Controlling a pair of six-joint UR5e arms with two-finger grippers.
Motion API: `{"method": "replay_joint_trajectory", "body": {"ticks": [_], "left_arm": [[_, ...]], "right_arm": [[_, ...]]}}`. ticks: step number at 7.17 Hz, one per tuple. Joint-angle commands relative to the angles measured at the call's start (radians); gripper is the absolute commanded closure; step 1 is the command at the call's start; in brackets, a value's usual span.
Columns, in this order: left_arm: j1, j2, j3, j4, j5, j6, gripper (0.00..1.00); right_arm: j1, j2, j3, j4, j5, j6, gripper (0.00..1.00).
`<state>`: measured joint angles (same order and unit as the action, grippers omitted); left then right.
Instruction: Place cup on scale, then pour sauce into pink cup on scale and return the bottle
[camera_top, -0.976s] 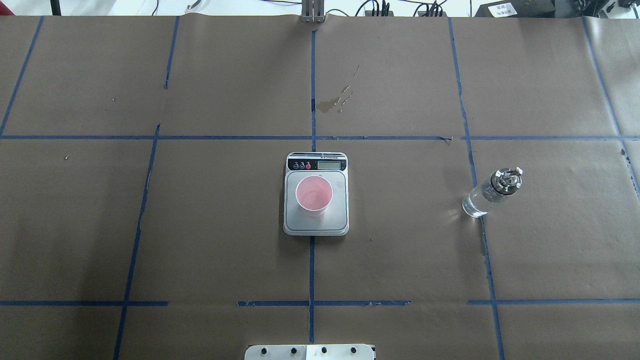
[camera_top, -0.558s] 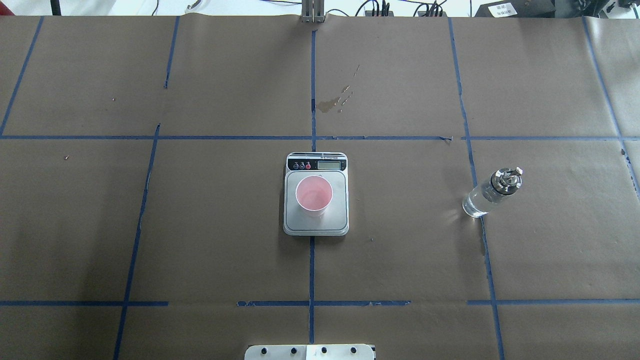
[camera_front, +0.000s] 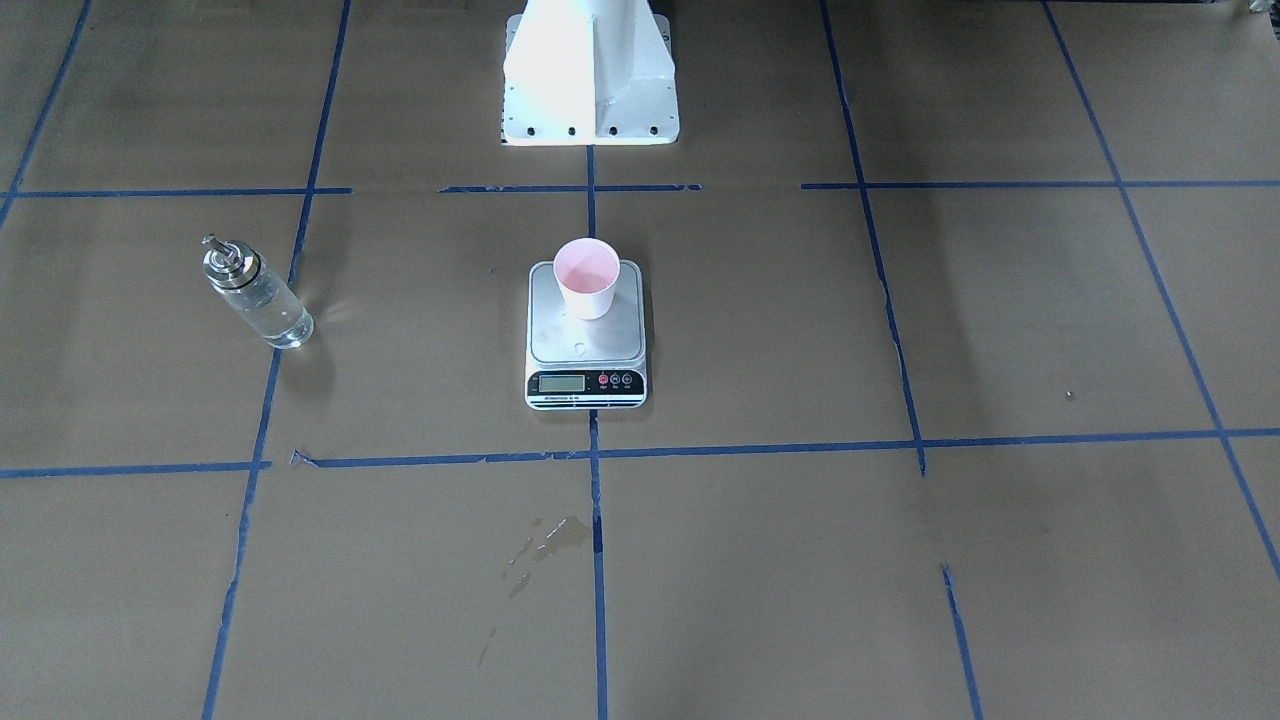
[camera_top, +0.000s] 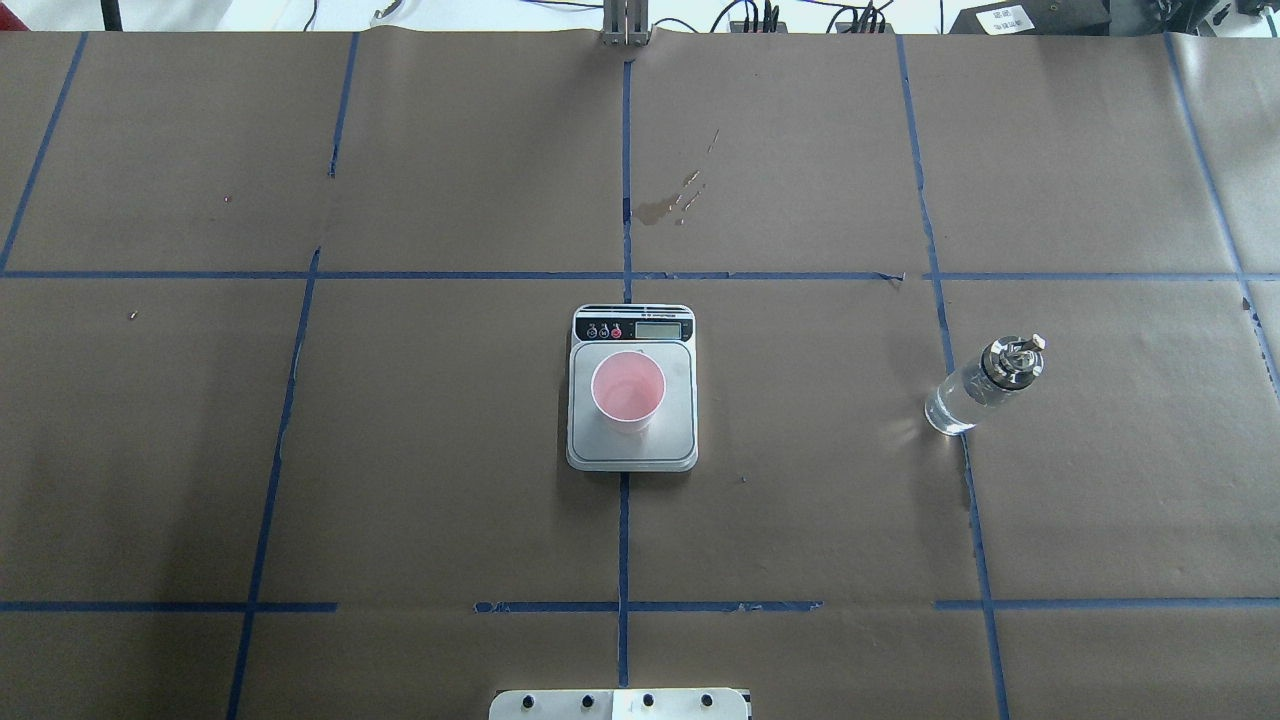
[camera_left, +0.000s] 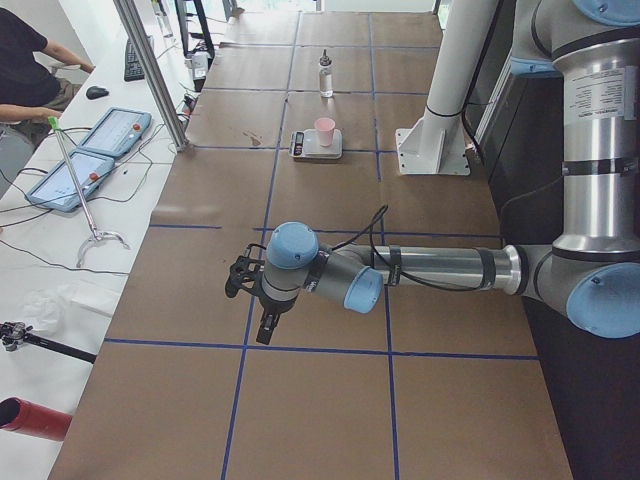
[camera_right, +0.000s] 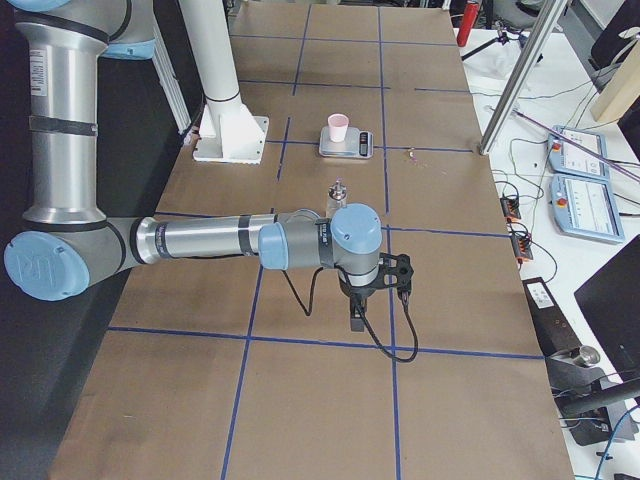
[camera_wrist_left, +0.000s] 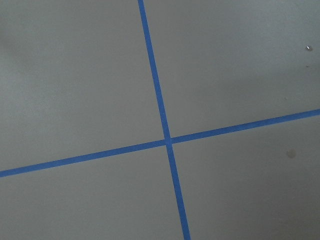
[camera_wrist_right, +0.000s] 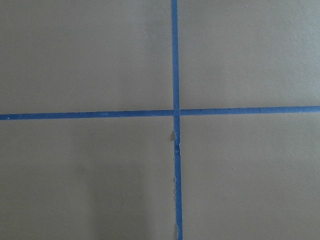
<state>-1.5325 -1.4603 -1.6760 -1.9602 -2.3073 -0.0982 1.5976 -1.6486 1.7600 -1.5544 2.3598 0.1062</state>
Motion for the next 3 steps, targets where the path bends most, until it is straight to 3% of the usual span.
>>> {"method": "replay_joint_trajectory", "body": {"ticks": [1,3], "left_arm": [[0.0,0.0,-0.002,0.001,-0.001,0.0,0.0],[0.0,0.0,-0.01,0.001,-0.001,0.0,0.0]], "right_arm": [[0.001,-0.007,-0.007,0.007,-0.001,0.0,0.0],[0.001,-0.008,-0.007,0.008,0.001,0.0,0.0]]}}
